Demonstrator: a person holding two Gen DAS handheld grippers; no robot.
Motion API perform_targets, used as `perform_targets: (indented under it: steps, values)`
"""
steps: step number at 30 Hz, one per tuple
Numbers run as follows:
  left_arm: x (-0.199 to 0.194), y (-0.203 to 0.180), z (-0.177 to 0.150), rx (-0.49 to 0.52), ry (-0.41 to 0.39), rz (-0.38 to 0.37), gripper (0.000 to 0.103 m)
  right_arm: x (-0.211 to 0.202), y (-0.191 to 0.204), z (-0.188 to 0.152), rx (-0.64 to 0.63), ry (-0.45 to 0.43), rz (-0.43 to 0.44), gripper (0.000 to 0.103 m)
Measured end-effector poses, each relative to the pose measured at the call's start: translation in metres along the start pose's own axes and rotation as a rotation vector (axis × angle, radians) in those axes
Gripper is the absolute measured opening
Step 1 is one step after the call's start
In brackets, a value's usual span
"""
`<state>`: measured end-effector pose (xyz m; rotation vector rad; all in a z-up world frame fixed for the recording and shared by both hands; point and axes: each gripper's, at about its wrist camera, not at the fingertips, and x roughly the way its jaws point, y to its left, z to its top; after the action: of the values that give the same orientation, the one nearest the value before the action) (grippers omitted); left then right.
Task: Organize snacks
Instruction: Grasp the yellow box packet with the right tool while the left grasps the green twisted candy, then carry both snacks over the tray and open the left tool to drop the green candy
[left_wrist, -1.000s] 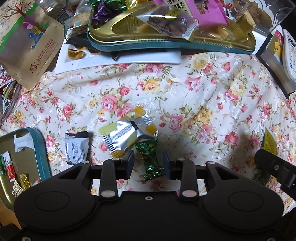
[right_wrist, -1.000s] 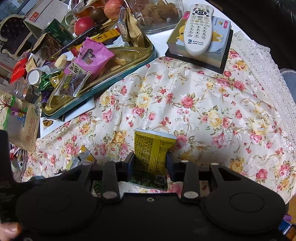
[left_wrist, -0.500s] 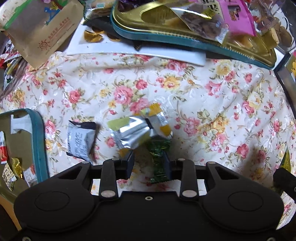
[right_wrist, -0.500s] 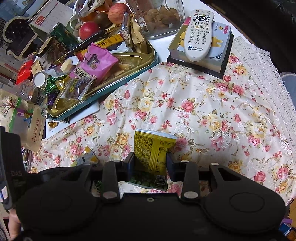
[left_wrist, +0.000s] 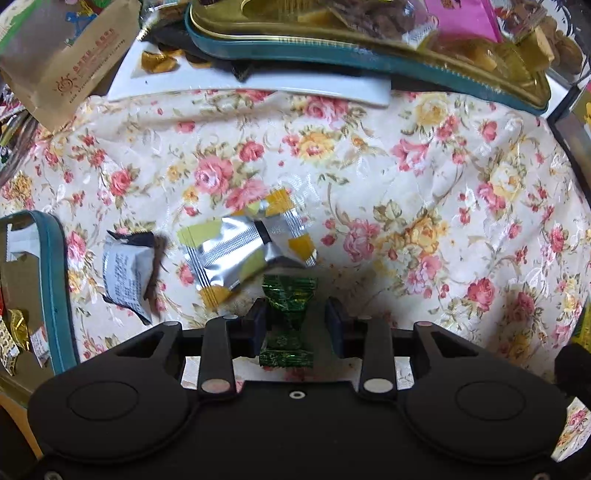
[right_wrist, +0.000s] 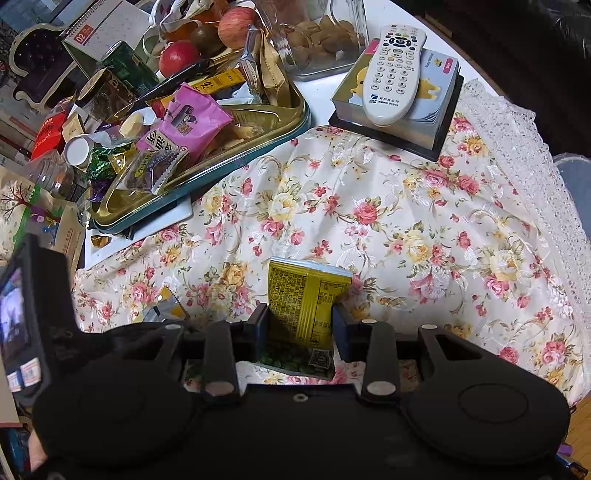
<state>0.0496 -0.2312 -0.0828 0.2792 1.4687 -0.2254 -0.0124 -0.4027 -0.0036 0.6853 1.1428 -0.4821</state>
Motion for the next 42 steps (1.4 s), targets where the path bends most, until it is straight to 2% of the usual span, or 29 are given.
perform_targets:
  steps: [3,5,12,18,28,42]
  values:
    - [0.002,-0.009,-0.004,0.027,-0.011,0.016,0.042,-0.002,-0.002,0.000,-0.004,-0.002,0.001,0.038]
    - [0.001,-0.014,-0.004,0.015,-0.011,0.007,0.036,-0.003,-0.002,0.000,-0.004,-0.002,0.002,0.038]
    - [-0.020,-0.017,-0.003,0.013,-0.057,0.018,0.035,-0.012,-0.002,0.000,-0.003,-0.016,0.017,0.038]
    - [-0.044,-0.002,0.001,-0.017,-0.093,0.003,0.035,-0.012,0.011,-0.004,-0.027,-0.013,0.022,0.038]
    - [-0.056,0.042,0.002,-0.035,-0.106,0.016,0.035,0.000,0.050,-0.010,-0.075,0.008,0.028,0.038]
    - [-0.070,0.125,0.001,-0.133,-0.135,0.023,0.035,0.025,0.133,-0.031,-0.191,0.041,0.050,0.038]
